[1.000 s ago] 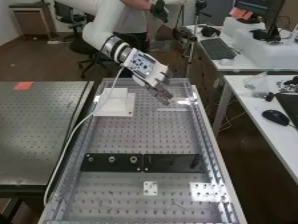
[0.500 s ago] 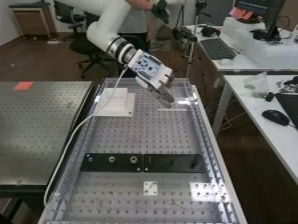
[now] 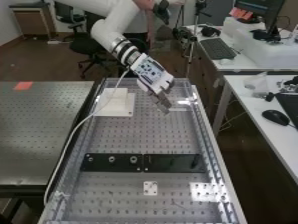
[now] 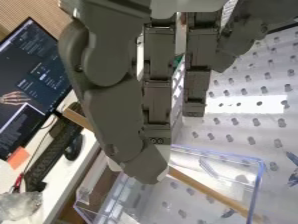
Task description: Grab the chopstick and place it in the clear container
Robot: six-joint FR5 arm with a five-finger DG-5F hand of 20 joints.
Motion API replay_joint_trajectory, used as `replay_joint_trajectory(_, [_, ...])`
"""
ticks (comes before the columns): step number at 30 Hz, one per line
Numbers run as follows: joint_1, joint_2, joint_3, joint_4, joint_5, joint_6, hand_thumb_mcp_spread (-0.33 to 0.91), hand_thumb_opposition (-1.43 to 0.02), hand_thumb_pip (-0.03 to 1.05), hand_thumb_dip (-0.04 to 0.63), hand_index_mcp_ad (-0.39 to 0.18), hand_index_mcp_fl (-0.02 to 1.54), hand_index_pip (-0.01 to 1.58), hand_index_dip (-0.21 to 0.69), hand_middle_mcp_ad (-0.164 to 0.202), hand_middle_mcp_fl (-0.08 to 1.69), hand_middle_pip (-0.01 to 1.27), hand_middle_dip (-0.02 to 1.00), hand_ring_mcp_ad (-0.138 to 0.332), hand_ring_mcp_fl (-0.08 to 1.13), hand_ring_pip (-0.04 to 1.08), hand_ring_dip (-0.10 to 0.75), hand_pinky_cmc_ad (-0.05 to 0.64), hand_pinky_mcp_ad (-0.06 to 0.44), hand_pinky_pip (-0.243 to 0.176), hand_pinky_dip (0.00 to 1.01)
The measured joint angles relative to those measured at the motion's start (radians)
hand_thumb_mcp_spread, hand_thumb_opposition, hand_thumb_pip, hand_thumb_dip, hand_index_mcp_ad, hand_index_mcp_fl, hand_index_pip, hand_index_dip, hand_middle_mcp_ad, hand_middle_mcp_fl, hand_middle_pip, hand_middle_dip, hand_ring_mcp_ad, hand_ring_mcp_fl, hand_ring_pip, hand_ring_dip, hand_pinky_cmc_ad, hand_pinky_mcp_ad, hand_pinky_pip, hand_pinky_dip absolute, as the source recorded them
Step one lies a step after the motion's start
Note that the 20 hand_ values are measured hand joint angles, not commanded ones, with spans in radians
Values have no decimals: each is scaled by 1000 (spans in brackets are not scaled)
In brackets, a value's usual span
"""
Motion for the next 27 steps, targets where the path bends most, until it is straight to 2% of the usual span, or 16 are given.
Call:
replay_joint_trajectory(3, [-2, -1, 7, -4, -2, -10, 848, -1089, 447, 349, -122, 1216, 471, 363, 10, 1302, 227, 632, 134, 693, 113, 412, 424, 152, -12, 157])
replay_joint_trajectory(7, [-4, -4, 13, -10, -9, -7, 850, -1089, 447, 346, -134, 1216, 469, 363, 0, 1302, 223, 623, 134, 693, 113, 412, 424, 152, -10, 157])
replay_joint_trajectory(10, [-5, -10, 21, -19, -20, -3, 848, -1094, 447, 349, -134, 1218, 461, 363, 12, 1293, 230, 627, 131, 689, 113, 412, 424, 150, -10, 157])
replay_joint_trajectory(13, [-6, -10, 22, -18, -43, -7, 799, -1110, 426, 354, -129, 1223, 440, 363, 10, 1304, 227, 627, 133, 663, 110, 415, 424, 150, -12, 154])
replay_joint_trajectory(14, [-7, -10, 22, -15, -53, -11, 763, -1096, 426, 356, -126, 1215, 424, 365, 19, 1258, 227, 627, 133, 628, 103, 412, 424, 152, -12, 154])
replay_joint_trajectory(16, [-7, -10, 21, -8, -69, -18, 686, -1019, 426, 354, -120, 1136, 379, 365, 24, 1241, 202, 625, 129, 531, 103, 412, 422, 152, -12, 154])
replay_joint_trajectory(17, [-7, -8, 19, -2, -76, -21, 648, -976, 426, 354, -120, 1063, 368, 372, 24, 1229, 188, 625, 133, 492, 101, 415, 417, 152, -14, 154])
replay_joint_trajectory(18, [-7, -6, 17, 3, -80, -23, 623, -944, 447, 356, -120, 911, 314, 360, 23, 1152, 161, 628, 127, 464, 101, 414, 415, 152, -16, 154])
replay_joint_trajectory(19, [-7, -5, 16, 5, -81, -24, 609, -930, 468, 356, -120, 862, 283, 358, 23, 1094, 152, 625, 127, 426, 105, 422, 394, 152, -12, 154])
replay_joint_trajectory(22, [-7, 1, 11, 19, -88, -31, 548, -899, 489, 354, -120, 824, 195, 358, 24, 941, 126, 632, 136, 333, 72, 419, 379, 152, -19, 154])
replay_joint_trajectory(24, [-6, 3, 10, 24, -83, -35, 520, -874, 490, 339, -120, 684, 145, 363, 23, 873, 126, 634, 138, 276, 72, 407, 365, 150, -24, 152])
replay_joint_trajectory(27, [-6, 11, 5, 37, -73, -43, 489, -852, 494, 340, -120, 620, 98, 363, 24, 721, 108, 641, 152, 211, 75, 407, 337, 150, -37, 152])
